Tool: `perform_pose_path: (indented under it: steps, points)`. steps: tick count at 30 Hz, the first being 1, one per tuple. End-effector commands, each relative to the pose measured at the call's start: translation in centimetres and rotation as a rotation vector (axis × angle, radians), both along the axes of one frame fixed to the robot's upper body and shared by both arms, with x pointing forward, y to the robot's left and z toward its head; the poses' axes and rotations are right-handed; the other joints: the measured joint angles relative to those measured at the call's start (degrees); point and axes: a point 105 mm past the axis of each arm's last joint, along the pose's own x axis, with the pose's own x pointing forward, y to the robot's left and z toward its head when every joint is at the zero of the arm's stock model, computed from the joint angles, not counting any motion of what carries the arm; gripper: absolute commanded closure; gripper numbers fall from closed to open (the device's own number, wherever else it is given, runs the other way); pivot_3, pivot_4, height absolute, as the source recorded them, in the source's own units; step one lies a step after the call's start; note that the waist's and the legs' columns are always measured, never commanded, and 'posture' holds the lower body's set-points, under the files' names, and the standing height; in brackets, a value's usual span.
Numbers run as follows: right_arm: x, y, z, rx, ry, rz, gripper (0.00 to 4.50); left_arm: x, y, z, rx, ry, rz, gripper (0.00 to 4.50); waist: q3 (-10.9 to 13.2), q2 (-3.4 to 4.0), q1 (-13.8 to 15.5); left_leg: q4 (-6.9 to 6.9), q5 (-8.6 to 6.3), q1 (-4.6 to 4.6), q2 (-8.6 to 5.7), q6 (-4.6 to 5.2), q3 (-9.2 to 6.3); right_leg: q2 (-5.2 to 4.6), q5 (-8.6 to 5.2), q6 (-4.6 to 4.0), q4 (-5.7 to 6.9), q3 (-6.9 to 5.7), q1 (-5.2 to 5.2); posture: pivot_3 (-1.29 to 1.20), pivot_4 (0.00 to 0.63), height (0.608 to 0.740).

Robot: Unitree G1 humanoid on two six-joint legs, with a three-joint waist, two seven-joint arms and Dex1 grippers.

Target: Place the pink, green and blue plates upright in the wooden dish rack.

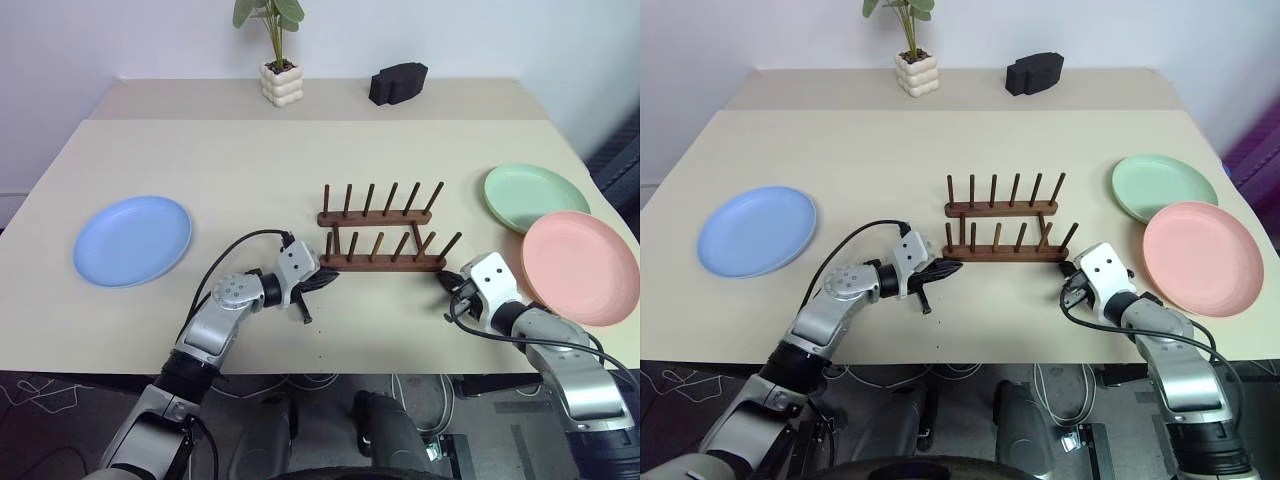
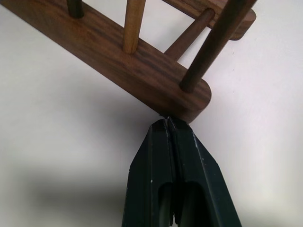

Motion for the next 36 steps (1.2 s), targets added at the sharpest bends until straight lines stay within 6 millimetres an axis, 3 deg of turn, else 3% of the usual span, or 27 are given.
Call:
perform_pose_path:
  steps: [1, 11, 17, 20, 24, 27, 29, 32, 36]
  points:
    - [0.8, 0.4, 0.7, 0.0, -0.048, 0.006, 4.5, 1.3, 0.9, 0.6, -0.001, -0.045, 0.071, 4.43, 0.0, 0.0, 0.0, 0.02, 0.0, 0.0, 0.0, 0.0, 0.0, 0.0, 0.01, 0.01, 0.03, 0.0, 0.0, 0.0, 0.15, 0.74]
    - [1.6, 0.5, 0.9, 0.003, -0.072, 0.003, 4.5, 1.5, 0.8, 0.6, -0.008, -0.045, 0.073, 4.43, 0.0, 0.01, 0.0, 0.05, 0.0, 0.0, -0.01, 0.0, 0.01, 0.0, 0.01, 0.01, 0.08, 0.01, 0.0, 0.0, 0.15, 0.74]
    - [0.4, -0.1, 2.8, -0.009, -0.104, 0.018, 4.5, -0.9, 0.2, 1.2, -0.074, 0.007, -0.063, 4.43, 0.0, 0.03, 0.0, 0.04, 0.0, -0.02, -0.01, 0.0, 0.01, 0.0, 0.01, 0.01, 0.08, 0.01, -0.01, 0.0, 0.15, 0.74]
    - [-2.2, 0.1, 5.6, 0.014, -0.096, 0.1, 3.62, -3.1, -0.2, 1.6, -0.11, 0.039, -0.182, 4.5, 0.0, 0.05, 0.1, 0.05, 0.0, -0.06, 0.01, 0.0, 0.01, -0.02, 0.0, 0.01, 0.08, 0.03, -0.06, 0.0, 0.15, 0.74]
    - [-4.9, -0.9, 8.5, 0.009, -0.101, 0.08, 1.63, -4.9, -1.0, 1.6, -0.129, 0.082, -0.297, 4.5, 0.0, 0.04, 0.2, 0.09, 0.0, -0.09, 0.07, 0.0, -0.04, -0.01, -0.01, 0.0, 0.06, 0.02, -0.03, 0.0, 0.15, 0.74]
    - [-5.8, -3.6, 9.1, -0.071, -0.115, -0.058, 0.04, -5.4, -1.7, 1.7, -0.142, 0.104, -0.344, 4.5, 0.0, 0.01, 0.2, 0.12, -0.01, -0.07, 0.1, 0.0, -0.03, -0.02, -0.06, 0.09, 0.01, 0.02, 0.03, 0.0, 0.15, 0.74]
    - [-6.5, -4.7, 9.0, -0.068, -0.109, -0.122, 0.04, -5.6, -2.3, 2.0, -0.156, 0.104, -0.375, 4.5, 0.0, 0.02, 0.1, 0.12, -0.01, -0.08, 0.08, 0.0, -0.01, -0.02, -0.08, 0.11, -0.02, 0.02, 0.03, 0.0, 0.15, 0.74]
    - [-7.9, -5.9, 7.3, -0.066, -0.056, -0.225, 0.04, -6.1, -3.2, 2.2, -0.16, 0.104, -0.452, 4.5, 0.0, 0.02, 0.2, 0.11, -0.01, -0.09, 0.06, 0.0, 0.0, -0.01, -0.04, 0.04, -0.01, 0.02, 0.0, 0.0, 0.15, 0.74]
    - [-8.3, -6.8, 5.5, -0.061, -0.023, -0.318, 0.04, -6.4, -3.6, 2.3, -0.156, 0.099, -0.497, 4.5, 0.0, 0.07, -0.1, 0.12, -0.01, -0.09, 0.06, 0.01, 0.04, -0.02, -0.05, 0.06, -0.02, 0.04, 0.0, 0.0, 0.15, 0.74]
